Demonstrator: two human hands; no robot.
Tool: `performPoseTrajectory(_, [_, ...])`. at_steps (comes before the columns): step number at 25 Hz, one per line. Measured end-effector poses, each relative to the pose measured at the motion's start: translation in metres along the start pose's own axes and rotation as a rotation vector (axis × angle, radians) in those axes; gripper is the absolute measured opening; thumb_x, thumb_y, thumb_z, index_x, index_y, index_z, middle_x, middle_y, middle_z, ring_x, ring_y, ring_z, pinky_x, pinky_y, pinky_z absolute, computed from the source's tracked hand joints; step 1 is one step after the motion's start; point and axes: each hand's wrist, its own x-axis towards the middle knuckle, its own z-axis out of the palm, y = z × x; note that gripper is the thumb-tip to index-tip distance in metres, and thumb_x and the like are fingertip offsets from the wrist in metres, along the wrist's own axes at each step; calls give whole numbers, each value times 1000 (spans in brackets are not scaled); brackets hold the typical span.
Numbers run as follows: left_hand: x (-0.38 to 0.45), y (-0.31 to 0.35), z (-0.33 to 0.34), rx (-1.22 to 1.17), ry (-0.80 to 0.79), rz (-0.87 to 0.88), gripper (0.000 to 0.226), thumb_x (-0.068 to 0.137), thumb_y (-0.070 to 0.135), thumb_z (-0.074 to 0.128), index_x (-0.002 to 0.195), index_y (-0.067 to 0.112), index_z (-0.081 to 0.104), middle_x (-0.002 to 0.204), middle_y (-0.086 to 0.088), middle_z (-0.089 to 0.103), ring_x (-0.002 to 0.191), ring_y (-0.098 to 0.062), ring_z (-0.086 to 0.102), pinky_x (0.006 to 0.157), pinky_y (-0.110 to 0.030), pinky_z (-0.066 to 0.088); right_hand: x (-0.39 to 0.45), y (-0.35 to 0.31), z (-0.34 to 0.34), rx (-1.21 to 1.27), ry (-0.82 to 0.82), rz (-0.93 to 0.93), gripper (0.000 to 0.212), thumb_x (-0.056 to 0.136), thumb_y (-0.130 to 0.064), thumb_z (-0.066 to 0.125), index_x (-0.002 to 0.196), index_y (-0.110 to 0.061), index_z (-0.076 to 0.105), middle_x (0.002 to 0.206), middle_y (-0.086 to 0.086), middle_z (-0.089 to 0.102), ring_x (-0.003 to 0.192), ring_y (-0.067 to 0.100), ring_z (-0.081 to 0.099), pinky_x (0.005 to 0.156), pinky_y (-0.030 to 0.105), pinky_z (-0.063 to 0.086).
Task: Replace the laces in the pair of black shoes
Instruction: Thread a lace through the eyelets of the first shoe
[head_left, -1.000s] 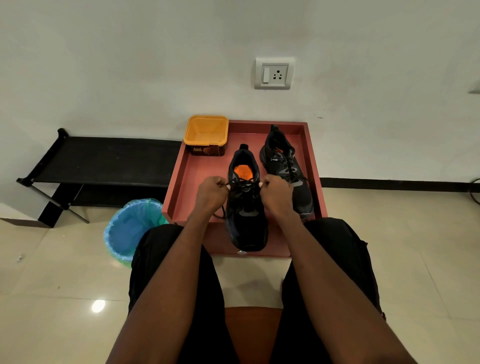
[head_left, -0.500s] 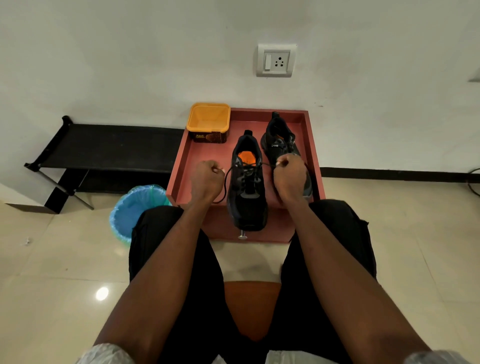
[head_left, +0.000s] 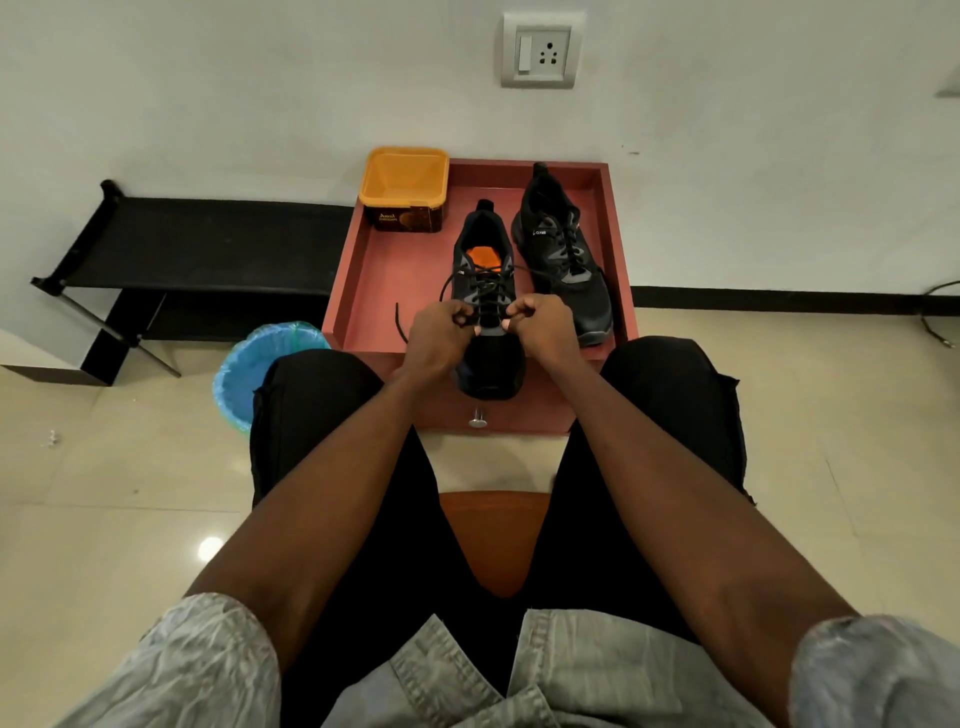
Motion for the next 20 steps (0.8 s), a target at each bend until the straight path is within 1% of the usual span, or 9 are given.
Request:
performPoseTrajectory(2, [0, -1, 3, -8, 42, 0, 23, 85, 14, 72, 107, 8, 73, 96, -8, 74, 90, -23, 68, 81, -34, 53, -1, 0, 4, 36, 22, -4, 8, 81, -10, 76, 88, -10, 73, 87, 2, 67, 83, 17, 62, 76, 30, 50])
performPoseTrajectory(4, [0, 0, 5, -17, 62, 10, 13, 87, 17, 70, 97, 10, 75, 90, -5, 73, 85, -22, 68, 76, -33, 53, -4, -2, 7, 41, 60, -32, 7, 81, -12, 75, 87, -10, 72, 85, 2, 67, 81, 16, 61, 73, 26, 46])
performPoseTrajectory(7, [0, 3, 8, 32, 83, 50, 6, 87, 17, 69, 90, 12, 72, 89, -2, 71, 81, -18, 64, 72, -30, 49, -10, -3, 9, -74, 100, -136, 3, 83, -13, 69, 83, -10, 70, 86, 5, 69, 81, 19, 61, 71, 31, 47])
performPoseTrajectory(10, [6, 2, 10, 30, 70, 46, 4, 87, 16, 68, 84, 15, 68, 85, -2, 69, 79, -19, 63, 68, -30, 47, -7, -4, 8, -108, 65, -145, 3, 84, -13, 67, 82, -12, 69, 89, 6, 69, 86, 23, 63, 73, 33, 46])
performPoseTrajectory(13, [9, 1, 9, 7, 64, -15, 9, 93, 18, 63, 84, 16, 62, 86, -1, 65, 78, -17, 59, 66, -29, 40, -3, -5, 6, -137, 30, -73, 8, 89, -14, 62, 81, -16, 61, 95, 7, 69, 93, 28, 63, 74, 33, 41])
performPoseTrajectory(15, [11, -1, 10, -52, 65, -69, 8, 95, 20, 59, 89, 14, 61, 89, -1, 66, 80, -19, 59, 69, -34, 45, -1, -5, 5, -138, 35, -7, 6, 93, -16, 58, 87, -14, 60, 103, 10, 69, 101, 31, 61, 79, 33, 38])
performPoseTrajectory(18, [11, -5, 14, -191, 74, -159, 8, 95, 20, 58, 90, 14, 60, 90, -4, 67, 85, -23, 63, 78, -44, 53, 1, -5, 6, -80, 53, 102, 16, 96, -20, 55, 98, -7, 63, 110, 12, 68, 107, 33, 59, 92, 38, 42])
performPoseTrajectory(19, [12, -6, 14, -240, 78, -191, 8, 94, 20, 59, 88, 15, 59, 91, -5, 67, 86, -24, 63, 81, -47, 54, 3, -5, 7, -55, 51, 136, 16, 96, -21, 55, 97, -7, 63, 109, 12, 68, 105, 32, 59, 93, 38, 42])
performPoseTrajectory(20, [12, -7, 14, -280, 75, -216, 9, 94, 20, 60, 87, 16, 58, 91, -6, 67, 87, -24, 63, 83, -48, 54, 4, -4, 8, -21, 50, 159, 15, 95, -22, 56, 91, -9, 62, 103, 10, 68, 99, 30, 59, 89, 37, 42])
